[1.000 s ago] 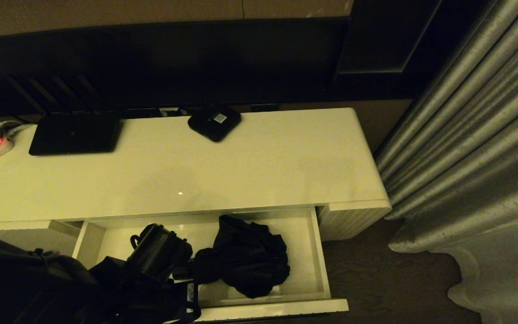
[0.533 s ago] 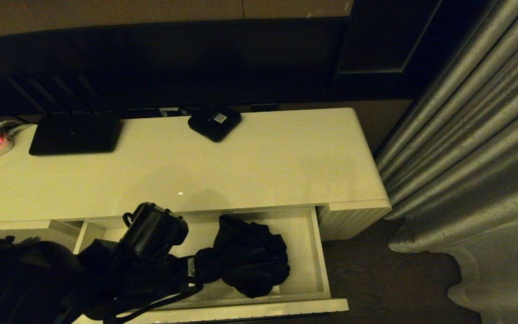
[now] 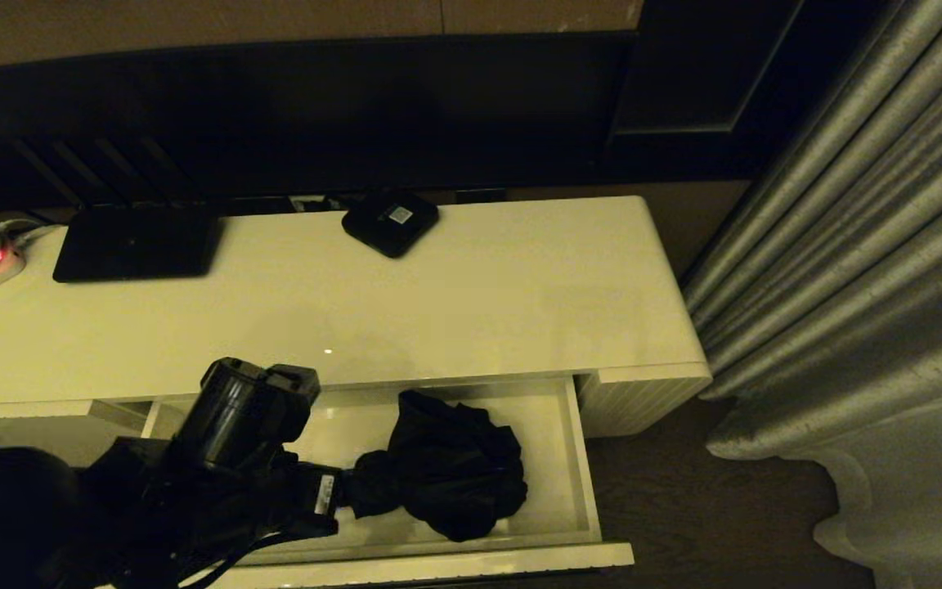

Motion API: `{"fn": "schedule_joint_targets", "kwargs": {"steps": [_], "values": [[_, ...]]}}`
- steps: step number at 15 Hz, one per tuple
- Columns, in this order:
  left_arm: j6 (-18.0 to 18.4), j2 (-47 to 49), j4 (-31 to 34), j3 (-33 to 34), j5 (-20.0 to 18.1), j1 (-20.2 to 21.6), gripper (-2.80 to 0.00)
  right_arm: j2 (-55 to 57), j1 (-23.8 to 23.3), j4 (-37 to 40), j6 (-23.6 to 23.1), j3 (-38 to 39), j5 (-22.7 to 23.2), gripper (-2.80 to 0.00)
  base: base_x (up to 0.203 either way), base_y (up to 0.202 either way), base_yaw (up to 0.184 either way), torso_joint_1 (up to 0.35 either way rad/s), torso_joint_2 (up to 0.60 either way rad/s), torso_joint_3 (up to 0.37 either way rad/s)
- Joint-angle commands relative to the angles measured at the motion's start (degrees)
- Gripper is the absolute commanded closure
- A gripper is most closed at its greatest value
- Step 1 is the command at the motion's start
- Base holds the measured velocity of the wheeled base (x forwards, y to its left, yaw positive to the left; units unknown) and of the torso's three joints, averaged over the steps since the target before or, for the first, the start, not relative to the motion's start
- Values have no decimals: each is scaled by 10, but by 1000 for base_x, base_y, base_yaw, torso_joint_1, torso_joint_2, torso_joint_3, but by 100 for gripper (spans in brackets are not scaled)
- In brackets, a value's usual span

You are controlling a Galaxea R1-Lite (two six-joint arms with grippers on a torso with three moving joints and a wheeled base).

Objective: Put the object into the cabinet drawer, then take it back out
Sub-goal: Take the umbrella out of the drawer and put it on the table

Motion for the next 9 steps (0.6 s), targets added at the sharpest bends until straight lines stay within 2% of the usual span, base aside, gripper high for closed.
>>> {"fn": "schedule_joint_targets", "kwargs": {"steps": [1, 2, 4, 5, 6, 8, 9], "values": [[162, -11, -10, 16, -3, 10, 0, 0, 0, 0, 0, 0, 0, 0, 0, 0, 0, 0, 0, 0], [228, -12, -12, 17, -5, 18, 0, 0, 0, 0, 0, 0, 0, 0, 0, 0, 0, 0, 0, 0], [383, -11, -11, 13, -19, 40, 0, 0, 0, 0, 0, 0, 0, 0, 0, 0, 0, 0, 0, 0], [439, -9, -10, 9, -26, 50, 0, 0, 0, 0, 0, 0, 0, 0, 0, 0, 0, 0, 0, 0], [490, -5, -7, 0, -31, 55, 0, 0, 0, 0, 0, 0, 0, 0, 0, 0, 0, 0, 0, 0], [554, 4, 4, -32, -37, 58, 0, 0, 0, 0, 0, 0, 0, 0, 0, 0, 0, 0, 0, 0], [585, 14, 12, -45, -52, 58, 0, 0, 0, 0, 0, 0, 0, 0, 0, 0, 0, 0, 0, 0]]}}
